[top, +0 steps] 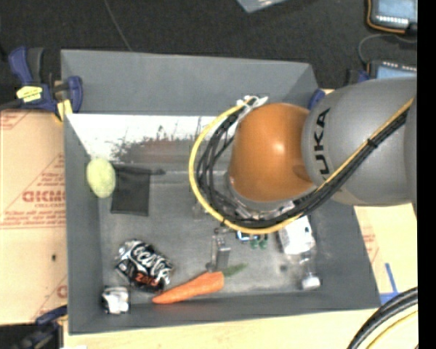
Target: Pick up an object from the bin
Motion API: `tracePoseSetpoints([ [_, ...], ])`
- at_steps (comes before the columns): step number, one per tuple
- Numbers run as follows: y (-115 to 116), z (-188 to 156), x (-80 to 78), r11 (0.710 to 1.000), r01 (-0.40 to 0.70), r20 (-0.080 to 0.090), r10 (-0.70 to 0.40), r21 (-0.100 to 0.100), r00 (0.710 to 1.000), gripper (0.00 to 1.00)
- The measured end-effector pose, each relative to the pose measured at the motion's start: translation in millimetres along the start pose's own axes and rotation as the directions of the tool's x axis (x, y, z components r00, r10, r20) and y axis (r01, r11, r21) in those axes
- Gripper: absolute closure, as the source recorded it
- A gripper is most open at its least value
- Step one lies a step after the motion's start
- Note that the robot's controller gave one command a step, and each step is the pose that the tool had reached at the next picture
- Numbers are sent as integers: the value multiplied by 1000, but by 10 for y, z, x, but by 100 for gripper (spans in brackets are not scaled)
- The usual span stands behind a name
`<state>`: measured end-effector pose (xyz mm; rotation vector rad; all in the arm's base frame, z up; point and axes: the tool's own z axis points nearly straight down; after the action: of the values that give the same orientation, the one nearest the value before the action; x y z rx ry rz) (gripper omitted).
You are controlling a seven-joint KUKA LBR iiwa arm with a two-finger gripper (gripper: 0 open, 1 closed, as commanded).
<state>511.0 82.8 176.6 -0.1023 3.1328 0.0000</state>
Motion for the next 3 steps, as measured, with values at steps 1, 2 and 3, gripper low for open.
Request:
tracePoseSetpoints([
  [1, 451, 226, 8, 997, -74, -7, 74, -2, 997, 0],
  [2, 593, 579, 134, 990, -145, 0, 145, -2, 990, 0],
  [3, 778, 809, 174, 1000, -2, -5, 2, 0, 1000, 0],
])
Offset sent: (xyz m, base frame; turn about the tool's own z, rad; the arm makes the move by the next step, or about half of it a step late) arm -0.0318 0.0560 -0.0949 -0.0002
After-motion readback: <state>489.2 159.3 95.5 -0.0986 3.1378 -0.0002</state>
